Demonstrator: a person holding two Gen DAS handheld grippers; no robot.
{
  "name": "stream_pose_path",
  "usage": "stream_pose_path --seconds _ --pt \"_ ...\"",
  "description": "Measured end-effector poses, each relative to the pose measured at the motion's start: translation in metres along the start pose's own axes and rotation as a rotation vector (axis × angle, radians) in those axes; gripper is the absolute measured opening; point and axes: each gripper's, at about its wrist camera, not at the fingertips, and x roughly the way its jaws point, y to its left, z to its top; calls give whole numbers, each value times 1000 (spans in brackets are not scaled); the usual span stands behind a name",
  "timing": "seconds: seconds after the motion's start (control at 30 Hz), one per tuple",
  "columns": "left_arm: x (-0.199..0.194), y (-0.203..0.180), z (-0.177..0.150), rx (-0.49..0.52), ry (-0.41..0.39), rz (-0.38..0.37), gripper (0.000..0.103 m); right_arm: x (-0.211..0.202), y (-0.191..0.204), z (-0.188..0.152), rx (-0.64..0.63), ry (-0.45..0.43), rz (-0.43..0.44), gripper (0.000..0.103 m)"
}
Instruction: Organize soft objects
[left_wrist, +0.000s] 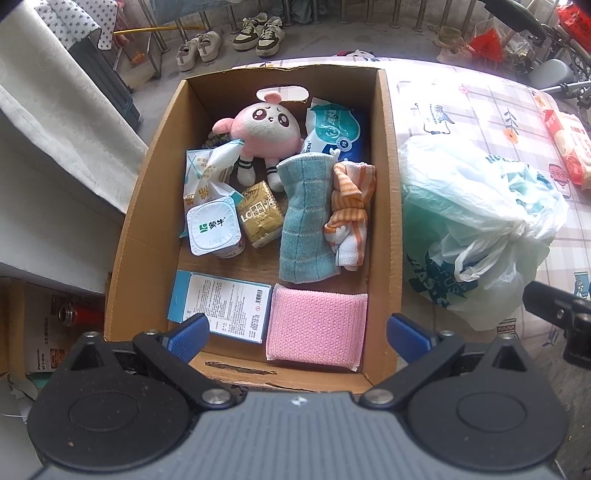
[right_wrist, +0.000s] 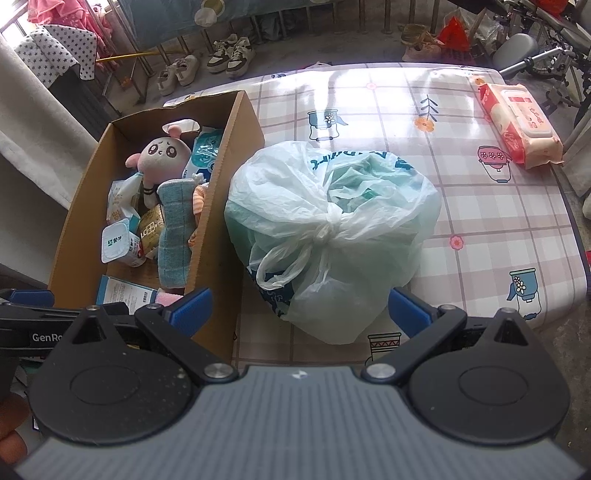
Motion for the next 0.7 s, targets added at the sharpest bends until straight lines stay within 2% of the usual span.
stream_pose_path --seconds 0.7 --pt "5 -1 0 11 12 -15 103 3 -2 -1 10 11 -24 102"
